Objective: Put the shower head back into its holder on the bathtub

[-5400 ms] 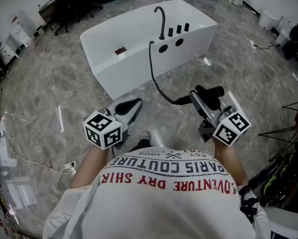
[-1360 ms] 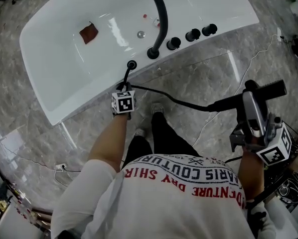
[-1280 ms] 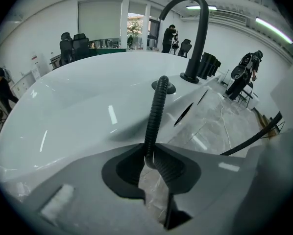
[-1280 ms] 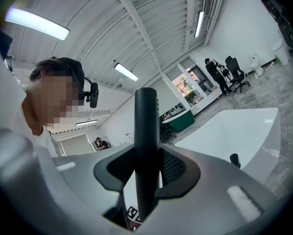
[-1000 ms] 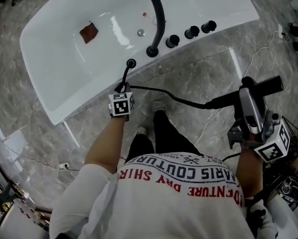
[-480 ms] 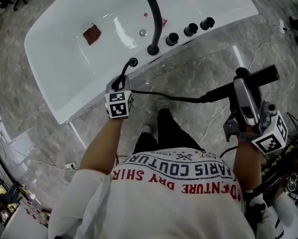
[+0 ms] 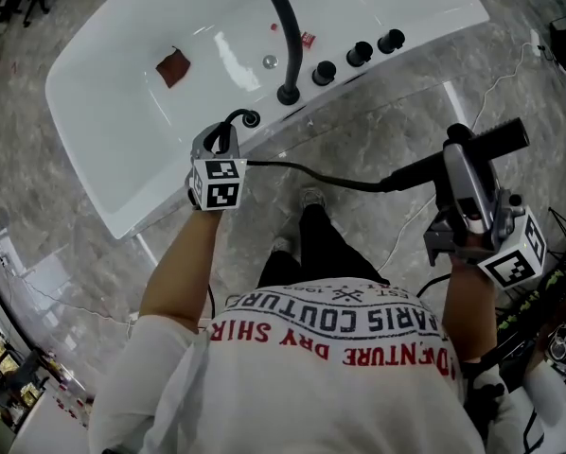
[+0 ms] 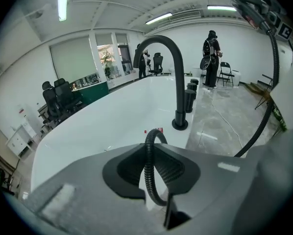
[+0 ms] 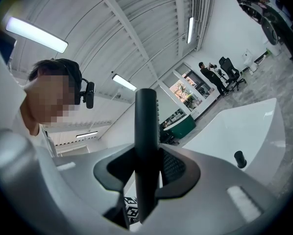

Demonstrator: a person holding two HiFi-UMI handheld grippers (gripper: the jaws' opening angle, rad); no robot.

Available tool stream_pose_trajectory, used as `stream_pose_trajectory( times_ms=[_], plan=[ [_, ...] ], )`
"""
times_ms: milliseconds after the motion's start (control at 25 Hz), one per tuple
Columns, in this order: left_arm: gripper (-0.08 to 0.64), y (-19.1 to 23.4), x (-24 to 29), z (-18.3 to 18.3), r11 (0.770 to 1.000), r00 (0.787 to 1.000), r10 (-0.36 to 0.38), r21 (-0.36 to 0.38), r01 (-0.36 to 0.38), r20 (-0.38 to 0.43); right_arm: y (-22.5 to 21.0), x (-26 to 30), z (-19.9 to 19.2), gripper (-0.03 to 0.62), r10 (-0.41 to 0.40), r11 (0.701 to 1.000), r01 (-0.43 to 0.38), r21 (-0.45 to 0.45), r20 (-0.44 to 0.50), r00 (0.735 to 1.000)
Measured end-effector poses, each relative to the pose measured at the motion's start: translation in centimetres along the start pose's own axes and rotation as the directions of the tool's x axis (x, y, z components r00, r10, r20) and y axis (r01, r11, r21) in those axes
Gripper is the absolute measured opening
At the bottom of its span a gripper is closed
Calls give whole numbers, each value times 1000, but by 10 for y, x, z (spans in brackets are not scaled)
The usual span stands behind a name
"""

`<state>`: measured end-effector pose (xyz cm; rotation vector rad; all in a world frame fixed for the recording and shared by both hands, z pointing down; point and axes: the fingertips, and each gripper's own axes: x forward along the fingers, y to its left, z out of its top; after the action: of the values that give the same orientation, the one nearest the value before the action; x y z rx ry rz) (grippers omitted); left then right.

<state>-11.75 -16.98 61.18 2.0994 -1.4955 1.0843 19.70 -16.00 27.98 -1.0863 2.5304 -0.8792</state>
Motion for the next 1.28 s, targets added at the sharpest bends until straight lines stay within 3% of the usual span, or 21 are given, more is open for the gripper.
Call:
stream_pose_trajectory(
  times_ms=[200, 400, 640, 1080, 1280],
  plan=[
    [57, 4, 4, 14, 998, 1000, -18, 62, 18, 5, -4, 4, 3, 123, -2, 1000, 2, 6, 0, 1000],
    [55, -7, -1, -11, 993, 996, -61, 99, 67, -61, -7, 9, 1, 123, 13, 1000, -13, 13, -1, 1000],
    [55, -11, 2, -49, 993, 984, -73, 78, 86, -162, -9, 12, -5, 123, 8, 1000, -7, 19, -12, 1000],
    [55, -28, 27, -55, 988, 963, -115, 74, 137, -243, -18, 17, -10, 123, -3, 999, 4, 35, -22, 1000],
    [55, -35, 32, -65, 984, 944, -132, 77, 162, -303, -23, 12, -9, 124, -13, 999, 14, 40, -16, 1000]
  ],
)
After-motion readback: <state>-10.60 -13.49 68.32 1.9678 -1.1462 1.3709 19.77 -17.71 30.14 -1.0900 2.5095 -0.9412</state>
